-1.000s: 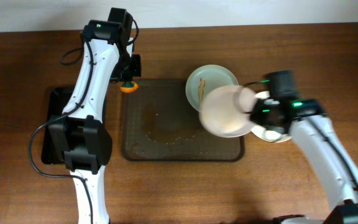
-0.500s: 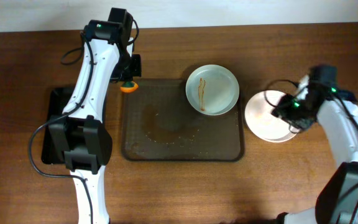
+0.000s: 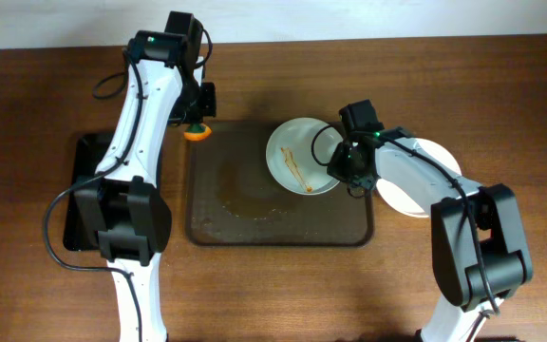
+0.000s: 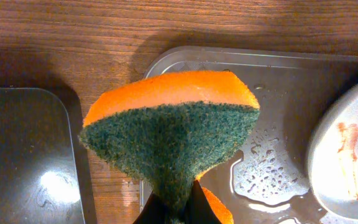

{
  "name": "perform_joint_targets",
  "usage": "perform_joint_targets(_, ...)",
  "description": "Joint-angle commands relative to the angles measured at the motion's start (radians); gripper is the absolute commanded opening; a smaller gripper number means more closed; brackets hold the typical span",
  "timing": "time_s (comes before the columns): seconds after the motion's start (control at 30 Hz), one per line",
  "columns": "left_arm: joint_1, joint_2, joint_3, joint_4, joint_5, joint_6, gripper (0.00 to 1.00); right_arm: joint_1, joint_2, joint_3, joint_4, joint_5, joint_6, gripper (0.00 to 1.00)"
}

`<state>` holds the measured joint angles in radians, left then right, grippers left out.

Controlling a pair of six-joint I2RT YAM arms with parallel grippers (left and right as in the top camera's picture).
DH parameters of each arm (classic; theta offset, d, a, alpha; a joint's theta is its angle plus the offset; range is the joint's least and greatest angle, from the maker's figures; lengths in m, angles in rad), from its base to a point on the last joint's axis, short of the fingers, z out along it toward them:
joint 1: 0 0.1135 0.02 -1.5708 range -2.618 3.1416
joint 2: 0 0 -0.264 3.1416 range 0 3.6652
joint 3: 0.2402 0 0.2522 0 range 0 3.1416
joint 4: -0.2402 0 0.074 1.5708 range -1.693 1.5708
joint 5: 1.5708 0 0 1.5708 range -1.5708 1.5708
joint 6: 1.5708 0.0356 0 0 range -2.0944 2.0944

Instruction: Clean dirty plates on tray and stack at the side

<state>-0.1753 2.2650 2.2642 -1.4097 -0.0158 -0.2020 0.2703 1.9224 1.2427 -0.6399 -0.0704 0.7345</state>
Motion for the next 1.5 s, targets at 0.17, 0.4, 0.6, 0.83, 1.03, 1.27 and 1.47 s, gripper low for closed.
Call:
perform_joint_targets(0.17, 0.002, -0.006, 0.013, 0.000, -0.007, 0.017, 0.00, 0.078, 0.001, 0.103, -0.055, -0.194, -0.239, 0.58)
perform_joint_targets(0.4, 0.002, -0.006, 0.013, 0.002, -0.007, 0.016, 0.00, 0.050, 0.112, 0.120, 0.124, -0.116, -0.825, 0.45)
perform_joint_targets(0.6, 0.002, -0.006, 0.013, 0.003, -0.007, 0.016, 0.00, 0.050, 0.128, 0.120, 0.106, -0.131, -0.831, 0.20)
perform_joint_targets(0.83, -0.002, -0.006, -0.001, -0.002, -0.006, 0.016, 0.00, 0.072, 0.128, 0.120, -0.135, -0.300, -0.154, 0.04)
perform_joint_targets(1.03, -0.001, -0.005, -0.125, 0.021, 0.023, 0.016, 0.00, 0.218, 0.128, 0.118, 0.031, -0.048, 0.099, 0.26)
perform_joint_targets(1.27, -0.010, -0.004, -0.231, 0.093, 0.159, 0.098, 0.00, 0.200, 0.171, 0.117, 0.096, -0.084, -0.003, 0.04)
perform_joint_targets(1.47, -0.099, -0.003, -0.469, 0.339, 0.193, 0.256, 0.00, 0.200, 0.185, 0.117, 0.102, -0.109, -0.006, 0.04)
